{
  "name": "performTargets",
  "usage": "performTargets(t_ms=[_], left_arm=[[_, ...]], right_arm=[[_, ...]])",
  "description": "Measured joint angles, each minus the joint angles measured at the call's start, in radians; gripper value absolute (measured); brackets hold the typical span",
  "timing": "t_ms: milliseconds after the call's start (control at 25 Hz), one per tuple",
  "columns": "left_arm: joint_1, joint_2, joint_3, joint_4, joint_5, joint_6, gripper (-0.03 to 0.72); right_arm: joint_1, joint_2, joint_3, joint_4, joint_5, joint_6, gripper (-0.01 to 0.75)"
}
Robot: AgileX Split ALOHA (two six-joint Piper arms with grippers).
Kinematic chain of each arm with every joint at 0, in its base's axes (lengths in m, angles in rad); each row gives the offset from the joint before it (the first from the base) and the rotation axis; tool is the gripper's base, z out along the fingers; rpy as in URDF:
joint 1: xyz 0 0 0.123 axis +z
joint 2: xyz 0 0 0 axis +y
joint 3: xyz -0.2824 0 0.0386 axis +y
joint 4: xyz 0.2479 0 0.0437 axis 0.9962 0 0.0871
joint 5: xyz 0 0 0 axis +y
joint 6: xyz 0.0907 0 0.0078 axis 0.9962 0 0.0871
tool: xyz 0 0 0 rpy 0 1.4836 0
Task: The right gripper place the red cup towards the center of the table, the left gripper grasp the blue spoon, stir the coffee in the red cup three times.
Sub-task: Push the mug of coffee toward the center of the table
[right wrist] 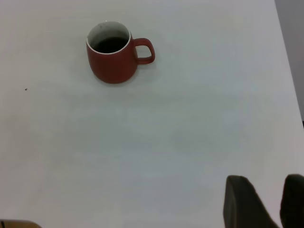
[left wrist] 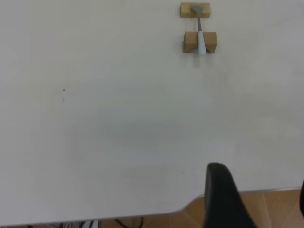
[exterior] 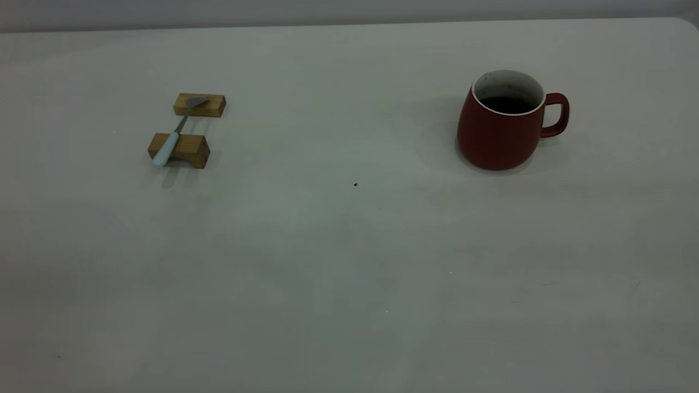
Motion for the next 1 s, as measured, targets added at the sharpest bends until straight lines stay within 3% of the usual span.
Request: performTargets(t_ms=[360, 680, 840, 1000], left_arm=[[0.000, 0.000, 0.000, 0.000, 0.000, 0.000, 0.464], [0.000, 0.000, 0.000, 0.000, 0.000, 0.000, 0.464], [0.000, 0.000, 0.000, 0.000, 0.000, 0.000, 0.464], [0.000, 0.000, 0.000, 0.000, 0.000, 0.001, 0.464]], right_arm=[[0.000, 0.050, -0.042, 0.062, -0.073, -0.047, 0.238], [0.000, 0.443, -0.151, 0.079, -0.239, -0.094, 0.252], [0.000, 0.696, -0.217, 0.081, -0.288, -0.104, 0.330], [0.000, 0.916, -0.283, 0.081, -0.356, -0.166, 0.495]])
